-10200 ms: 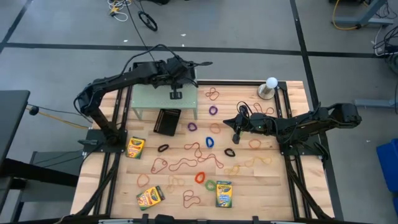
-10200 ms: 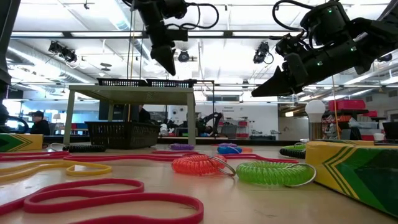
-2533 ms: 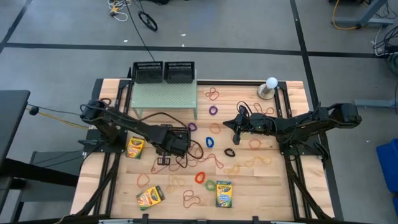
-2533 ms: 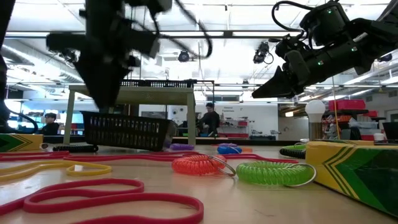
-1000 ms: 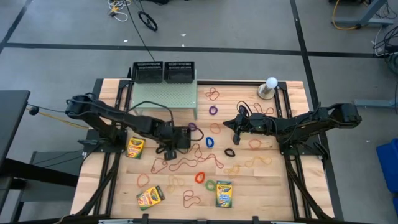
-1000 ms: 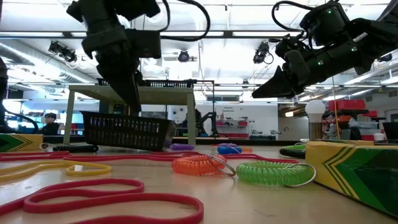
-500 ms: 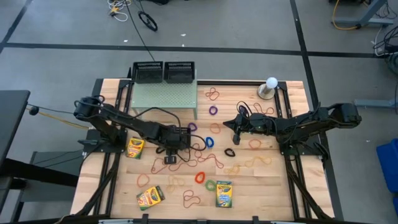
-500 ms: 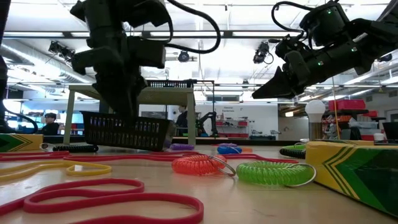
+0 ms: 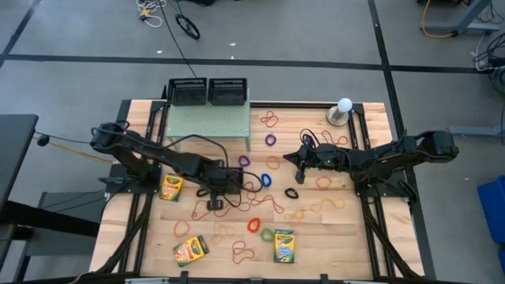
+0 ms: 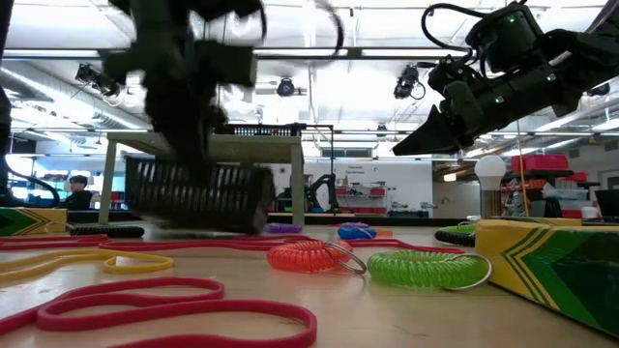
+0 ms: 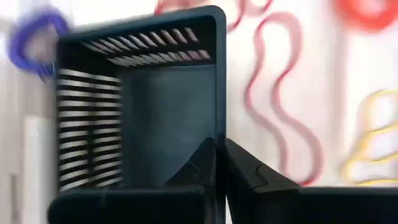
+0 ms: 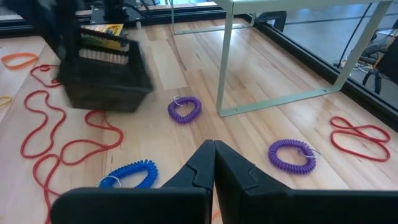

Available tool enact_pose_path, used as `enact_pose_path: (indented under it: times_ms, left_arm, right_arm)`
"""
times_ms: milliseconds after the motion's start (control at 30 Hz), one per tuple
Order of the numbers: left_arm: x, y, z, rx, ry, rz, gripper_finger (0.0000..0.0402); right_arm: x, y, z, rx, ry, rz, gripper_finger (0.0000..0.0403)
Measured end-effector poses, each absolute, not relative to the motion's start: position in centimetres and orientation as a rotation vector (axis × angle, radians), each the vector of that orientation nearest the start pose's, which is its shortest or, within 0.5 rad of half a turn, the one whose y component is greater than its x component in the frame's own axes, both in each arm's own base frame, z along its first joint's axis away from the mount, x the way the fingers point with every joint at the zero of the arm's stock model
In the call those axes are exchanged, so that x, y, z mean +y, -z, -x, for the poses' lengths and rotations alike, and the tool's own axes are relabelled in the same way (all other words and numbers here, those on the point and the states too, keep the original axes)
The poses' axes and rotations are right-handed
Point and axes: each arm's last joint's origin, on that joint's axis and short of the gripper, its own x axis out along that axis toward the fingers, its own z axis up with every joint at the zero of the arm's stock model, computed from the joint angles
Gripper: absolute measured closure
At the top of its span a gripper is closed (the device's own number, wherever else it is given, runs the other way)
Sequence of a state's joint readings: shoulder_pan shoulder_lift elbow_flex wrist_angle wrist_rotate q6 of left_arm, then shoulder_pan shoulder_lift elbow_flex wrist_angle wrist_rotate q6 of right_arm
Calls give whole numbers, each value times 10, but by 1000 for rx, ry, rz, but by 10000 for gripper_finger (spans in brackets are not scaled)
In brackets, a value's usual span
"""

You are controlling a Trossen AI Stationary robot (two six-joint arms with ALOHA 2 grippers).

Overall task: Pick & Place Office Desk Supplies
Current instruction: Put the black bin on the shelf

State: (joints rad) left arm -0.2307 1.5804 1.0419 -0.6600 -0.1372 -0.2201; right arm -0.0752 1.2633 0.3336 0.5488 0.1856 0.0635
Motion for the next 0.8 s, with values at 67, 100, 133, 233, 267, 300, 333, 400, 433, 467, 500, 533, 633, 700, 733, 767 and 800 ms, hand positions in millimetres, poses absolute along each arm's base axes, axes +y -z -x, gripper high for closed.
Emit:
enact_pose_path:
  times_ms: [67,100,133,233,267,300,333,400,433,467,500,533,633,700,733,767,800]
  left_arm:
    - [-69,-225,-293,1149,-50,-44,385]
    - [-71,-236,-292,1136,-54,-55,385]
    - [-72,-248,-292,1125,-64,-67,386]
    - [-74,-282,-286,1098,-118,-112,386]
    - [-72,-292,-284,1087,-144,-127,386]
    - [-70,-300,-281,1080,-165,-140,386]
    - [-68,-307,-278,1072,-188,-153,386]
    - [-62,-317,-271,1068,-224,-186,386]
    - [-58,-322,-267,1058,-240,-194,386]
    - [-53,-325,-264,1057,-250,-203,386]
    - [-48,-328,-261,1063,-263,-208,386]
    - [-43,-331,-258,1063,-277,-213,387]
    - [-28,-337,-251,1069,-331,-255,387]
    - [-20,-340,-247,1073,-354,-276,387]
    - [-17,-341,-245,1073,-357,-281,387]
    - [-15,-342,-245,1074,-361,-281,386]
    - [-13,-342,-244,1074,-362,-284,385]
  right_arm:
    - [-22,-159,-223,373,269,-41,392]
    - [-22,-159,-223,373,270,-41,392]
    - [-22,-159,-223,373,270,-42,392]
    - [-22,-159,-223,373,270,-42,392]
    - [-22,-159,-223,375,270,-42,392]
    - [-22,-159,-223,376,270,-44,392]
    - [-22,-159,-223,376,270,-44,392]
    - [-22,-159,-223,376,270,-44,392]
    - [-22,-159,-223,376,270,-44,392]
    - [-22,-159,-223,376,270,-44,392]
    - [-22,-159,-223,376,270,-46,392]
    - [-22,-158,-223,378,271,-49,392]
    - [-22,-158,-223,378,271,-49,392]
    - [-22,-158,-223,379,271,-49,392]
    - [-22,-158,-223,379,271,-49,392]
    - [-22,-158,-223,379,271,-49,392]
    - [-22,-158,-223,379,271,-49,392]
